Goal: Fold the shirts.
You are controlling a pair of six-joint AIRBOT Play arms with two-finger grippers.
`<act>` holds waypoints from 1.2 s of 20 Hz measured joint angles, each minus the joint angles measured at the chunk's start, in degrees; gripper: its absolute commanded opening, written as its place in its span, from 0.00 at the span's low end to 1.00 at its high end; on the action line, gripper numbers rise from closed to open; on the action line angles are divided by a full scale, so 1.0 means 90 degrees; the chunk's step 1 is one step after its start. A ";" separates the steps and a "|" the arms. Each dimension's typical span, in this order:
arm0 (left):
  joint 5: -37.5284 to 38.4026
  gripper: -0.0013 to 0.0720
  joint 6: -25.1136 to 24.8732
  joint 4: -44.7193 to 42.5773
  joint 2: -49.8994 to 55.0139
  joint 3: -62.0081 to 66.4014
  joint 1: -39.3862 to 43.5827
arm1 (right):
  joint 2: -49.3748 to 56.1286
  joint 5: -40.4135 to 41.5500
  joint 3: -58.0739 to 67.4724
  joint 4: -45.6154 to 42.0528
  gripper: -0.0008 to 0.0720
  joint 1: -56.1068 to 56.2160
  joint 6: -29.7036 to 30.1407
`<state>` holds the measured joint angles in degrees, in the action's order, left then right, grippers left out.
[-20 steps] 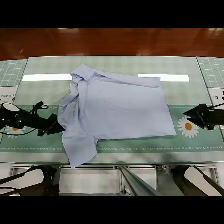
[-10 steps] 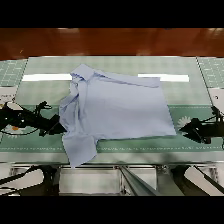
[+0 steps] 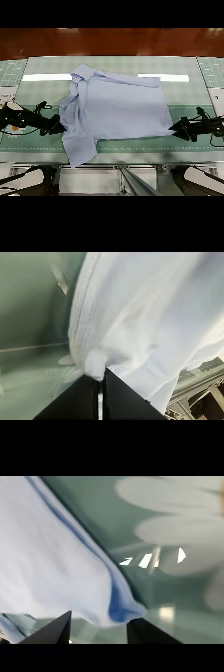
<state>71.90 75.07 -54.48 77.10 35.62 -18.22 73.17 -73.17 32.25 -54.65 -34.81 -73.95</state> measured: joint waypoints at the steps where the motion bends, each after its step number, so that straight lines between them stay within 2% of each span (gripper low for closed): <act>1: -0.0010 0.04 0.0000 0.0015 0.0000 0.0000 0.0000 | 0.0058 0.0170 0.0027 0.0153 0.42 0.0097 0.0034; 2: -0.0027 0.04 -0.0005 0.0019 0.0000 0.0000 0.0000 | 0.0102 0.0359 0.0063 0.0299 0.12 0.0202 0.0117; 3: -0.0034 0.04 -0.0024 0.0034 0.0000 0.0000 0.0000 | 0.0136 0.0520 0.0100 0.0425 0.04 0.0306 0.0236; 7: -0.0165 0.04 -0.0078 0.0032 -0.0058 0.0136 -0.0002 | 0.0182 0.0406 0.0437 0.1093 0.04 0.0748 0.0826; 11: -0.0053 0.04 -0.0131 0.0695 -0.0617 0.0962 -0.0092 | -0.0146 -0.0063 0.1671 0.1316 0.04 0.1100 0.0869; 14: -0.0155 0.04 -0.0141 0.1513 -0.1222 0.2200 -0.0202 | -0.0595 -0.0245 0.3422 0.1294 0.04 0.1396 0.0474; 16: -0.0245 0.04 -0.0049 0.1870 -0.1569 0.3211 -0.0245 | -0.0971 -0.0226 0.4818 0.0894 0.04 0.1727 0.0141; 20: -0.0517 0.04 0.0102 0.2171 -0.2047 0.5408 -0.0381 | -0.1406 -0.0080 0.7446 -0.0248 0.04 0.2127 -0.0605; 24: -0.0614 0.04 0.0163 0.2242 -0.2577 0.7181 -0.0746 | -0.1773 -0.0488 0.9131 -0.0602 0.04 0.2244 -0.0911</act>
<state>66.37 76.53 -34.30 53.91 100.25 -24.93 57.21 -77.56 114.43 -60.07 -14.61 -82.15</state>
